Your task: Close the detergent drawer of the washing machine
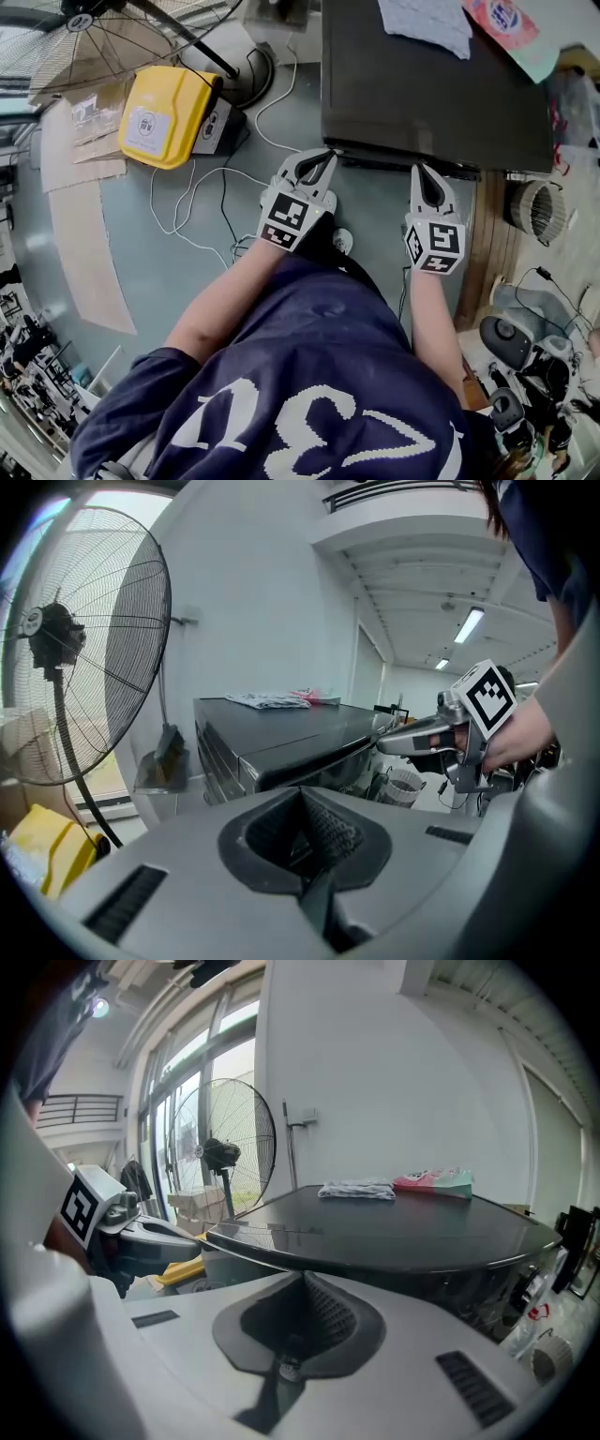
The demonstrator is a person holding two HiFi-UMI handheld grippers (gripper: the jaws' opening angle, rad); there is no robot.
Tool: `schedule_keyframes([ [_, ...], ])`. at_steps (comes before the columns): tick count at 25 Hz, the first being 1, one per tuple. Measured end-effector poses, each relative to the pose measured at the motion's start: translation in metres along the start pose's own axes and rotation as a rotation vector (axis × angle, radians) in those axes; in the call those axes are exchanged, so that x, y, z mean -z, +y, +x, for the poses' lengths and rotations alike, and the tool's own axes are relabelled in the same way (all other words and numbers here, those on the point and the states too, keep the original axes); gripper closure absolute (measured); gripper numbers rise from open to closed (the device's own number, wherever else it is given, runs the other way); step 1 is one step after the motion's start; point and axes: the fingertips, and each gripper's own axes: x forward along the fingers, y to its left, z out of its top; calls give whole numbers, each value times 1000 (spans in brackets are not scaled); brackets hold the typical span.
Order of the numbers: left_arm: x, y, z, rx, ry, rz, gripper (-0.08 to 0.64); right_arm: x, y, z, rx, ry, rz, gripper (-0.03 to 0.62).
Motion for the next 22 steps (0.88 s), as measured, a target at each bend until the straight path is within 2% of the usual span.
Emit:
schedule_keyframes([
  [10, -3, 1, 0, -2, -5, -16, 543, -3, 0, 0, 22, -2, 2, 575],
  [22, 0, -1, 7, 42, 0, -19, 543, -2, -1, 5, 37, -7, 8, 575],
])
